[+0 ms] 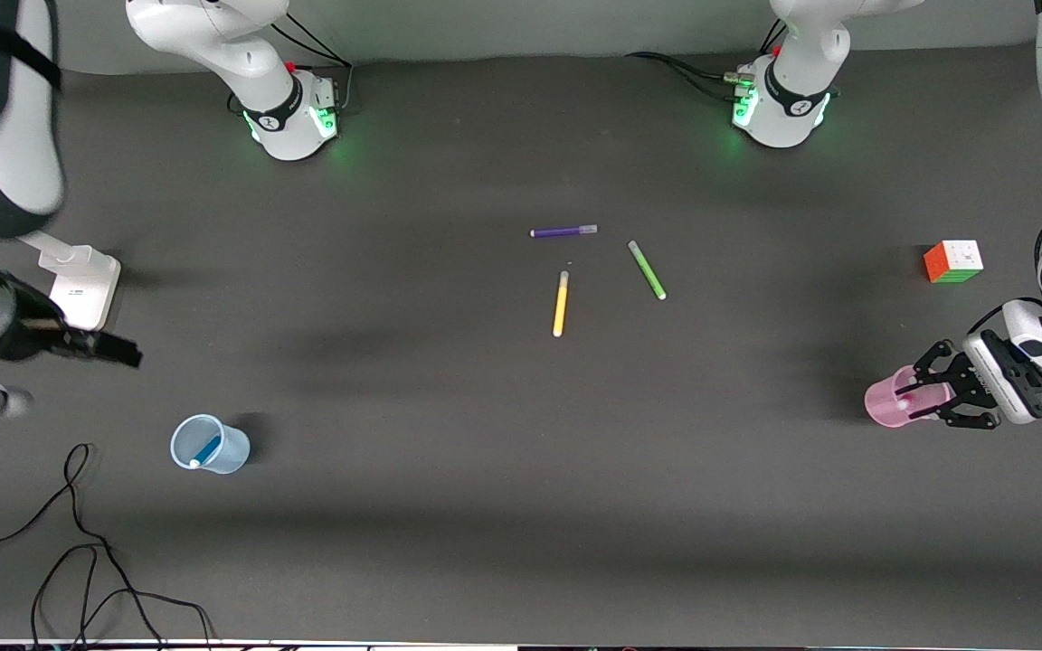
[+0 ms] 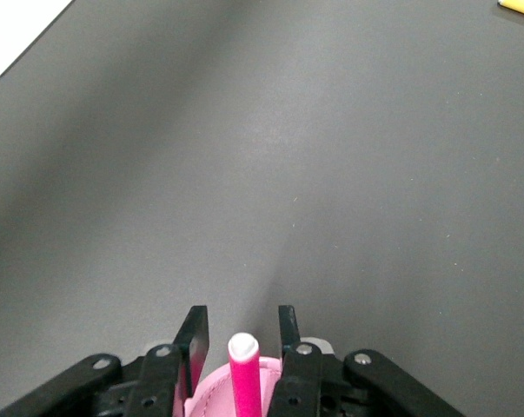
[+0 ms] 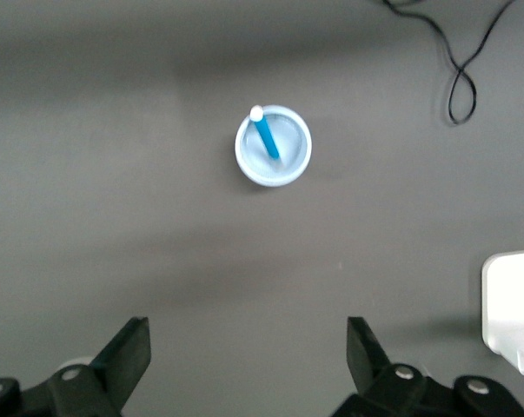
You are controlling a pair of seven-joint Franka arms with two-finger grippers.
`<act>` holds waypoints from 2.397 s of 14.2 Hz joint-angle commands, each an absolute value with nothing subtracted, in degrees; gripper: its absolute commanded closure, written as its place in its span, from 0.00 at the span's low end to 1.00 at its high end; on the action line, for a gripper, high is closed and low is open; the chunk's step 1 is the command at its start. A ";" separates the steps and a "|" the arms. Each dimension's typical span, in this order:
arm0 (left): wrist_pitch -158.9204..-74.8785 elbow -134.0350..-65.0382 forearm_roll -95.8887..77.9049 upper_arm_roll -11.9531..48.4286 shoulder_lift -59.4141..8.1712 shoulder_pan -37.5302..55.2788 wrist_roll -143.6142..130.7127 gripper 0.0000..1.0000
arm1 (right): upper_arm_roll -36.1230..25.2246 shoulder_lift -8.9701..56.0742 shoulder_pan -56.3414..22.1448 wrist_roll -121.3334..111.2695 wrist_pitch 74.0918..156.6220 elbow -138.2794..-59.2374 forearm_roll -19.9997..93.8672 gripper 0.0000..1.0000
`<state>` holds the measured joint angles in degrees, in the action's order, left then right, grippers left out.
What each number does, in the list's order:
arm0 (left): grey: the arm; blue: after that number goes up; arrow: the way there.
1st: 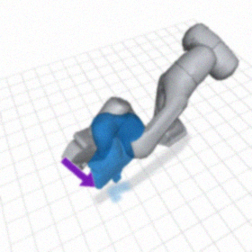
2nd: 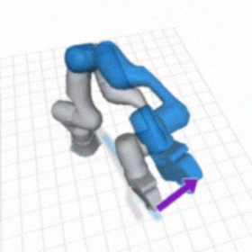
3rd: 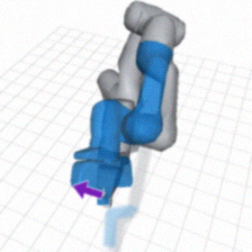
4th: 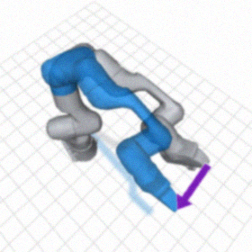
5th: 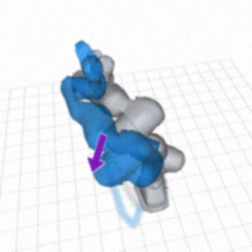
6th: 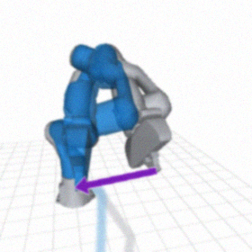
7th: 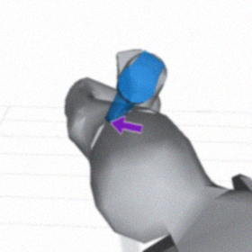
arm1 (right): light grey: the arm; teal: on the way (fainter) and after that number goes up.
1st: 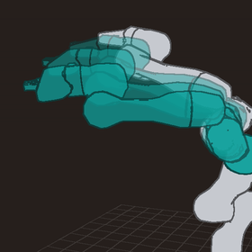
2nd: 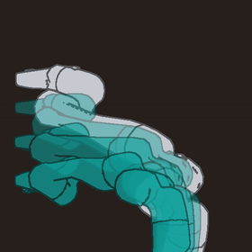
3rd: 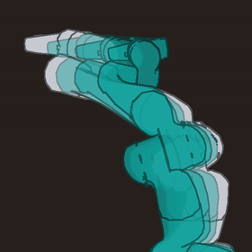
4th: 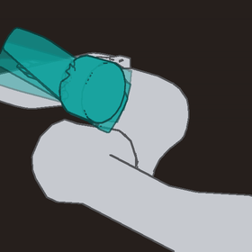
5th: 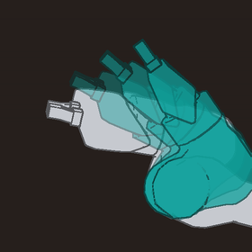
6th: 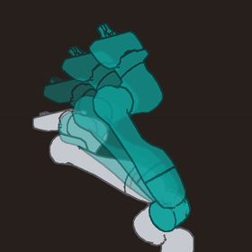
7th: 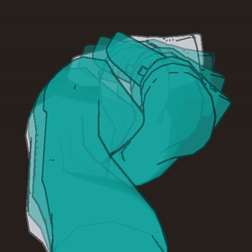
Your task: Place pink and blue markers in matching cups
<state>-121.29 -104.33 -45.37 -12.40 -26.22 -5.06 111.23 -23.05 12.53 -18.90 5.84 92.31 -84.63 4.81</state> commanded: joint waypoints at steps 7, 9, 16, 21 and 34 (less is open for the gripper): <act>-117.70 -99.41 -44.22 -12.22 -24.27 -4.22 102.61 0.51 | -23.20 4.84 -19.25 4.75 88.51 -86.31 5.36 0.00; -116.90 -98.18 -36.78 -12.22 -21.11 -2.29 91.21 0.52 | -22.16 4.40 -18.72 4.75 87.63 -87.09 5.36 0.00; -96.55 -87.66 -12.42 -12.04 -12.74 6.23 41.89 0.38 | -11.00 -2.97 -8.80 8.17 96.83 -99.46 2.81 0.00; -87.46 -82.36 -8.44 -12.04 -12.74 11.59 18.93 0.00 | -9.40 -4.75 -8.17 8.09 94.40 -100.91 2.29 0.00; -77.25 -78.05 0.44 -11.86 -12.83 23.38 -3.87 0.00 | -9.49 -4.57 -10.89 8.26 91.67 -99.49 2.46 0.00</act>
<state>-78.50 -79.52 -0.53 -11.43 -12.42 23.39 -3.78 -9.41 -3.76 -9.85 6.94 92.37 -99.72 3.12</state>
